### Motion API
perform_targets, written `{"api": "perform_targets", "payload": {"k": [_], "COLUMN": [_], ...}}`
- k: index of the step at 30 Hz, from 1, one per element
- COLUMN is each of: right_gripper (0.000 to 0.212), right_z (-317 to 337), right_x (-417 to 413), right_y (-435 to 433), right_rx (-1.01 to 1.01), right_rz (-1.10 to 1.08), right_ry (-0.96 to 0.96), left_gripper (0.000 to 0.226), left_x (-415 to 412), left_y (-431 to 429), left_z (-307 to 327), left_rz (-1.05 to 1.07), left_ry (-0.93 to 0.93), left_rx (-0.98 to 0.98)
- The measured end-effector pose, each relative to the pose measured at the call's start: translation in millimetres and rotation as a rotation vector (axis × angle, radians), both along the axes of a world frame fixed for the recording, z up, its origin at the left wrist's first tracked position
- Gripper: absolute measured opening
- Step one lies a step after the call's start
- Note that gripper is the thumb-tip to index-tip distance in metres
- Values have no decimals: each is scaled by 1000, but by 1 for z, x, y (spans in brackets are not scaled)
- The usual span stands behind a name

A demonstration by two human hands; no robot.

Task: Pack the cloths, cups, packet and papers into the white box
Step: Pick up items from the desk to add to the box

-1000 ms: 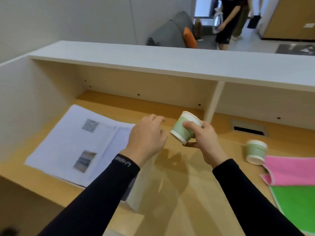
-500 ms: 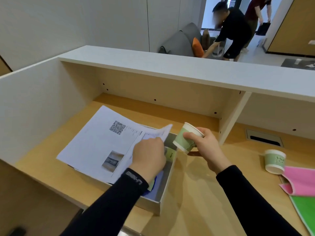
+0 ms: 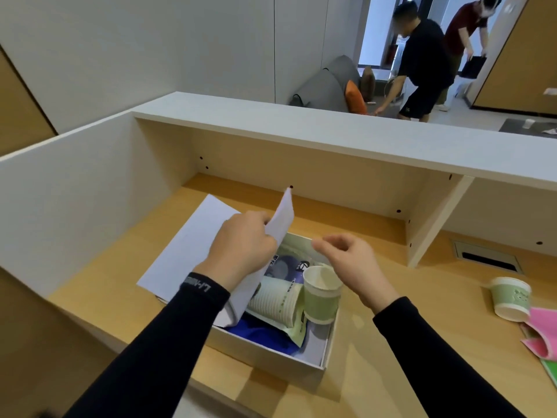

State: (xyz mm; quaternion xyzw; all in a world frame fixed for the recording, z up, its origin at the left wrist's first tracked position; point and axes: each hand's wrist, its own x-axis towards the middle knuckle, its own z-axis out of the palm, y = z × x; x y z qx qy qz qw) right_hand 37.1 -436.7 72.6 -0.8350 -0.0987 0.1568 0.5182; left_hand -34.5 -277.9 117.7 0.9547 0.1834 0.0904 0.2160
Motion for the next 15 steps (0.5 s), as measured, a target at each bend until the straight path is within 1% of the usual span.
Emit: {"api": "perform_targets", "payload": {"k": [1,2,4,5,6,7,8,9,11,12,13,15], "right_gripper": [43,41,47,51,48,37,20,12,33,39,43,44], "right_z": [4,10,23,26,27,25,22,20,12,9,9,16], "right_x": [-1,-2,-7,-11,-13,-15,-16,-17,-17,-16,-17,-15], "right_y": [6,13,27,33,38,41,43,45,47,47,48,49], "right_rx": [34,74,159,166,142,106,79,62,48,66,110,235], "right_rz": [-20,-11,74,125,163,177,176,172,170,159,132,73], "right_ry": [-18,5,207,305,347,338,306,277,246,225,200,180], "left_gripper": [15,15,26,35,43,45,42,40,42,47,52,62], "left_x": [0,0,-1,-2,-3,-6,-9,-13,-20,-24,-29,-35], "left_y": [-3,-6,-8,-6,0,8,20,34,70,87,100,118], "left_z": [-1,-3,-8,-10,-12,-13,-13,-14,-22,-27,-30,-35], "left_rz": [-15,-36,-68,-68,-57,-27,30,107,271,330,368,399], "left_ry": [-7,-14,-5,14,22,16,1,-15,11,72,137,197], "left_rx": [-8,-18,-76,-126,-172,-193,-184,-141,10,72,89,-4]}}
